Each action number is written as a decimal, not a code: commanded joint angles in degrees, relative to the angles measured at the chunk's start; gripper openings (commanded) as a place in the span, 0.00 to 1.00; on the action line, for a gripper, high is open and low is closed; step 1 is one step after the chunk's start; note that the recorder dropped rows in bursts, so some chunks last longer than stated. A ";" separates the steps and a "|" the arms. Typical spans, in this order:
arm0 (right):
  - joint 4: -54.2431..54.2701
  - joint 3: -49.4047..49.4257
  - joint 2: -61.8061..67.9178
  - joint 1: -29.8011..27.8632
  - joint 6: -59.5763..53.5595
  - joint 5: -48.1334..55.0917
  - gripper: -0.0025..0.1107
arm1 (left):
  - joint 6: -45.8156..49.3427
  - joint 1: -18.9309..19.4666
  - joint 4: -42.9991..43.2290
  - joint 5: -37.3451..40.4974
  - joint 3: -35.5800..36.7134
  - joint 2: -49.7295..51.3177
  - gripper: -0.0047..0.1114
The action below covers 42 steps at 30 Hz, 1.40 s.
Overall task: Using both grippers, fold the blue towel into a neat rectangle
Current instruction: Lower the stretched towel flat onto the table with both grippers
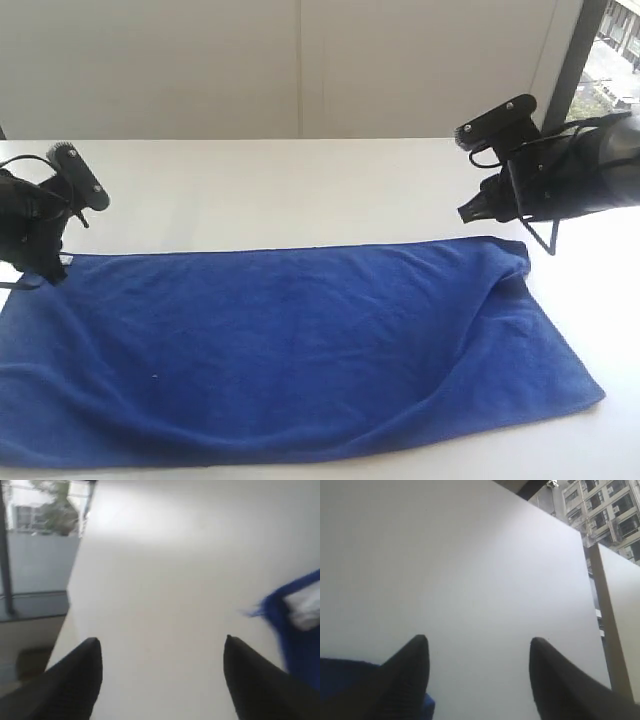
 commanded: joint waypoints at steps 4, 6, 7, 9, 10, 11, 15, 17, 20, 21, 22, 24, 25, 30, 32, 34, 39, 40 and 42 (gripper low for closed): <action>15.18 -0.70 -7.89 -0.32 -14.86 1.36 0.52 | -0.29 -0.16 -8.05 9.73 -2.39 -4.24 0.66; 26.49 -0.60 -10.37 -0.32 -25.05 2.64 0.52 | 1.42 -1.02 -12.65 9.96 -2.39 -5.75 0.66; 33.31 -0.57 -11.79 -0.32 -31.41 4.27 0.51 | 3.16 -1.69 -15.60 9.98 -2.66 -6.45 0.64; 44.34 -0.57 -14.12 -0.32 -41.86 7.82 0.45 | 7.25 -3.17 -22.67 9.87 -2.80 -7.83 0.57; 52.50 -0.57 -15.43 -0.32 -50.03 10.92 0.39 | 9.35 -4.16 -26.62 9.58 -2.90 -8.57 0.50; 57.58 -0.57 -16.19 -0.32 -56.38 12.82 0.32 | 11.09 -4.94 -29.90 9.15 -2.90 -9.15 0.43; 75.38 0.87 -17.82 -0.32 -71.38 20.42 0.06 | 20.40 -8.62 -44.63 8.36 -2.90 -11.00 0.08; 76.14 3.64 -17.96 -0.32 -71.97 20.63 0.02 | 26.18 -10.16 -51.83 8.03 -2.65 -11.73 0.04; 76.03 8.81 -17.96 -0.32 -71.57 19.18 0.02 | 35.88 -12.26 -63.88 4.29 -0.71 -13.60 0.04; 76.03 10.45 -17.96 -0.32 -71.09 17.96 0.02 | 38.56 -13.09 -67.71 2.29 1.03 -14.73 0.04; 76.03 11.88 -17.96 -0.32 -70.41 16.52 0.02 | 38.75 -13.65 -69.15 -0.41 2.46 -15.60 0.04; 77.14 14.04 -17.96 -0.32 -70.11 14.31 0.02 | 38.47 -14.61 -70.26 -6.55 6.57 -18.12 0.04; 77.42 15.03 -17.96 -0.32 -70.11 13.65 0.02 | 38.47 -14.96 -70.44 -8.46 8.73 -19.30 0.04; 76.75 18.41 -17.83 -0.32 -68.79 7.55 0.02 | 38.20 -15.36 -75.28 -13.20 17.92 -29.14 0.04; 76.45 18.67 -16.48 -0.32 -68.82 7.27 0.02 | 38.20 -15.36 -78.55 -14.76 21.14 -33.12 0.04; 75.98 18.67 -14.74 -0.32 -68.82 7.53 0.02 | 38.20 -15.36 -79.76 -17.33 24.77 -37.18 0.04; 74.56 18.67 -10.62 -0.32 -67.71 8.73 0.02 | 38.06 -15.36 -80.12 -23.63 31.40 -48.04 0.04; 74.28 18.67 -9.97 -0.32 -67.61 9.42 0.02 | 37.95 -15.36 -80.12 -24.16 32.16 -49.73 0.04; 73.57 18.67 -9.12 -0.32 -67.12 10.67 0.02 | 37.83 -15.36 -80.12 -24.80 32.91 -52.19 0.04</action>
